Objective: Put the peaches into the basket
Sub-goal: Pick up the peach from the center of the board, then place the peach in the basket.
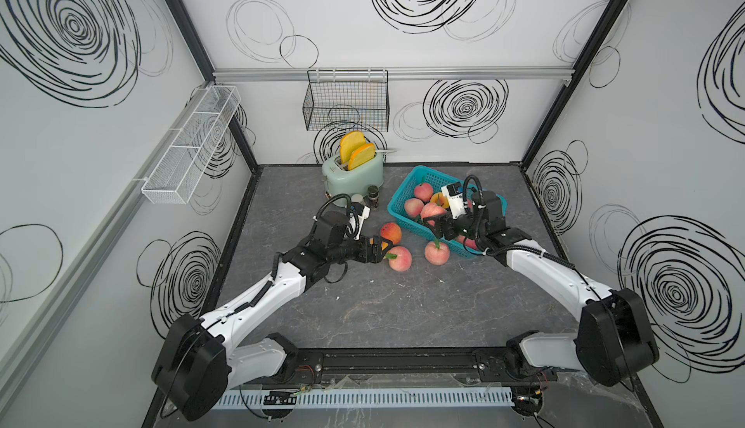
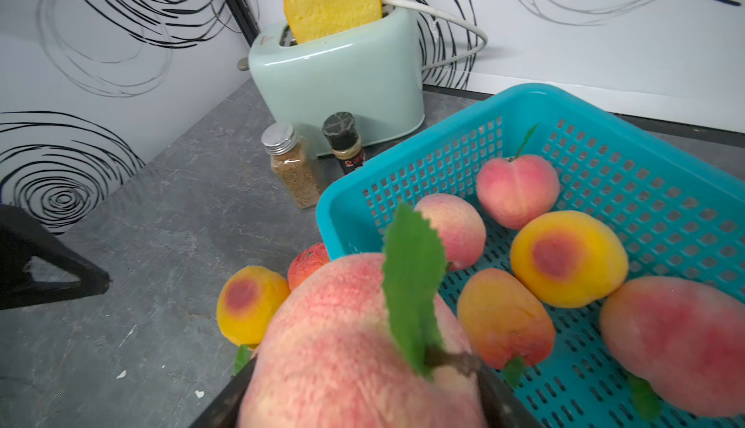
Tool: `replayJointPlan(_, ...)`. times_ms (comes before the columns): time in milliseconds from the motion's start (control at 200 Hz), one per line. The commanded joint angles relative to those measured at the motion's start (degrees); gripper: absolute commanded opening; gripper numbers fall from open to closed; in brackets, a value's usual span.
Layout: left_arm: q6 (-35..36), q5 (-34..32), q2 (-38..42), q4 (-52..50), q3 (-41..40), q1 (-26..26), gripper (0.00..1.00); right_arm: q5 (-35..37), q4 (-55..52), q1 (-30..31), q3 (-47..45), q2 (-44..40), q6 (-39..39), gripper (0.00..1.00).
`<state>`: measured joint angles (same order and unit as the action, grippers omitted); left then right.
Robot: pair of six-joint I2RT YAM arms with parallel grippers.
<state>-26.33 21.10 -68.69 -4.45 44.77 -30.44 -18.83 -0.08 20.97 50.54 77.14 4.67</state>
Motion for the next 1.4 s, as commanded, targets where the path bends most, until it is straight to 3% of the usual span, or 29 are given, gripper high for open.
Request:
replayJointPlan(0, 0.7, -1.4, -1.2, 3.7, 1.4, -0.2, 0.95, 2.0, -2.2, -2.4, 2.8, 1.1, -1.1, 0.69)
replayJointPlan(435, 1.6, -7.6, -4.9, 3.0, 4.4, -3.2, 0.95, 8.8, -7.2, -12.7, 11.0, 5.0, -3.3, 0.69)
replayJointPlan(885, 2.1, -6.9, -4.3, 6.5, 4.0, -3.2, 0.96, 14.5, -10.1, -15.6, 14.2, 10.6, -4.6, 0.69)
replayJointPlan(1396, 0.7, -5.2, -3.7, 10.3, 2.3, -3.3, 0.96, 22.3, -15.7, -14.9, 18.5, 19.0, -7.3, 0.69)
